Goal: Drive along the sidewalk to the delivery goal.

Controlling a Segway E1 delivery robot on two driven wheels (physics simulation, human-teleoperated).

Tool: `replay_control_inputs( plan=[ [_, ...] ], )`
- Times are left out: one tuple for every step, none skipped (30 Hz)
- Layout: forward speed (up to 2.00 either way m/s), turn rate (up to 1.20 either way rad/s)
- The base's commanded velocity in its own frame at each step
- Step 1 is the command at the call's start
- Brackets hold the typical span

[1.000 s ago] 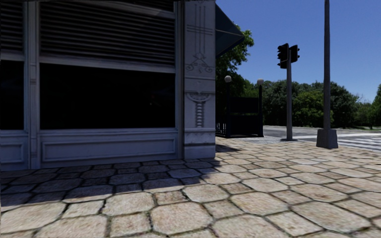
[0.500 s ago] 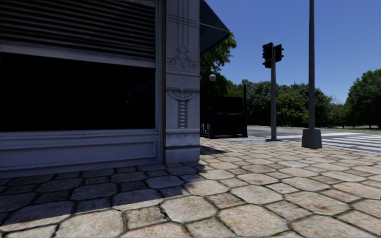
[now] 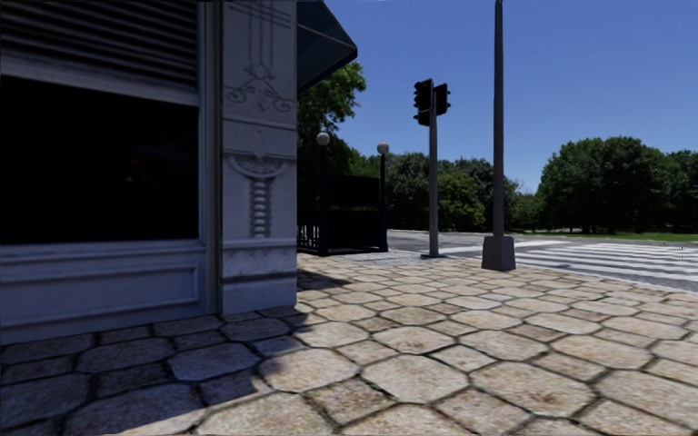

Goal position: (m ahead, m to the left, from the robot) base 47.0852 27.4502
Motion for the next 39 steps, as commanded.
replay_control_inputs(
  plan=[
    [0.74, -1.06],
    [0.74, -1.14],
    [0.74, -1.15],
    [0.74, -1.12],
    [0.74, 0.00],
    [0.74, 0.00],
    [0.74, 0.00],
    [0.74, 0.00],
    [0.74, 0.00],
    [0.74, 0.00],
    [0.74, 0.00],
    [0.74, 0.00],
    [0.74, 0.00],
    [0.74, 0.00],
    [0.78, 0.00],
    [0.78, 0.00],
    [0.89, 0.00],
    [0.99, 0.00],
    [1.05, 0.00],
    [1.07, 0.00],
    [1.08, 0.00],
    [1.08, 0.00],
    [1.09, 0.00],
    [1.09, 0.00],
    [1.09, 0.00],
    [1.09, -0.73],
    [1.10, -0.97],
    [1.10, -1.11],
    [1.10, -1.15],
    [1.10, -1.16],
    [1.10, -1.17],
    [1.10, -1.17],
    [1.10, -0.46],
    [1.10, 0.00],
    [1.10, 0.00],
    [1.10, 0.00],
    [1.10, 0.00],
    [1.10, -0.67],
    [1.10, -1.06]
  ],
)
